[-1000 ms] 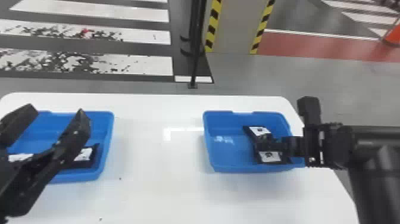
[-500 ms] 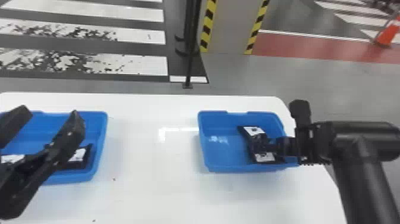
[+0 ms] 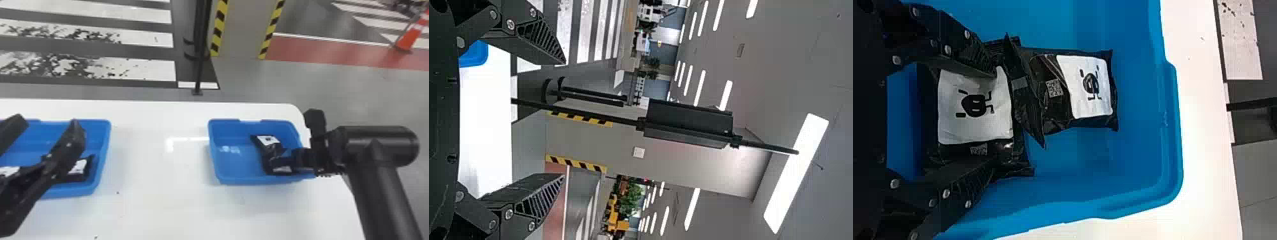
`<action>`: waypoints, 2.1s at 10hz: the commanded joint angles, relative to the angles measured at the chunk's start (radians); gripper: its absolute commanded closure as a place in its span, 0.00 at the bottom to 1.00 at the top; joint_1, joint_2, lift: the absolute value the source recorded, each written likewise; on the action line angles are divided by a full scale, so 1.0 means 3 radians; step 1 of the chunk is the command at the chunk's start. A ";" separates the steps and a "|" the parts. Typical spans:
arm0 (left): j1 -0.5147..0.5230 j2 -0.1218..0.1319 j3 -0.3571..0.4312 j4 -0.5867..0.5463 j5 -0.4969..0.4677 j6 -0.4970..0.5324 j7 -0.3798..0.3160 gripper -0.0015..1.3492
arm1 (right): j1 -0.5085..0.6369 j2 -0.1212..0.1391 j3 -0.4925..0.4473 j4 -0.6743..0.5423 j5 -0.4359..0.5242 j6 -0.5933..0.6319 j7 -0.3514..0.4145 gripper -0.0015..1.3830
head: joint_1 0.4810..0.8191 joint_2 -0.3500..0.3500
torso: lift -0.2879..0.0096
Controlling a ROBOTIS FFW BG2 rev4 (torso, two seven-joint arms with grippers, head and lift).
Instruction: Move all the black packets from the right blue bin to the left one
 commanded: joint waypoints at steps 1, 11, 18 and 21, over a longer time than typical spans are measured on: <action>-0.0003 -0.0004 0.0000 0.0019 0.0005 -0.0008 -0.0001 0.18 | -0.0025 0.0000 0.0041 0.0046 0.0015 -0.0014 0.0014 0.65 | 0.63 0.18 | 0.50; -0.0052 0.0007 -0.0053 0.0125 -0.0042 -0.0295 -0.0016 0.18 | 0.0326 0.0097 0.0087 0.0005 -0.2610 -0.1699 0.0367 0.86 | 0.63 0.47 | 0.50; -0.0167 0.0099 -0.0246 0.0224 -0.0467 -0.0319 -0.0016 0.19 | 0.0171 0.0087 0.0785 -0.0306 -0.4245 -0.1756 0.0674 0.86 | 0.52 0.72 | 0.50; -0.0191 0.0140 -0.0352 0.0281 -0.0407 -0.0393 -0.0021 0.19 | 0.0155 0.0072 0.0951 -0.0330 -0.4405 -0.1691 0.0705 0.86 | 0.49 0.78 | 0.50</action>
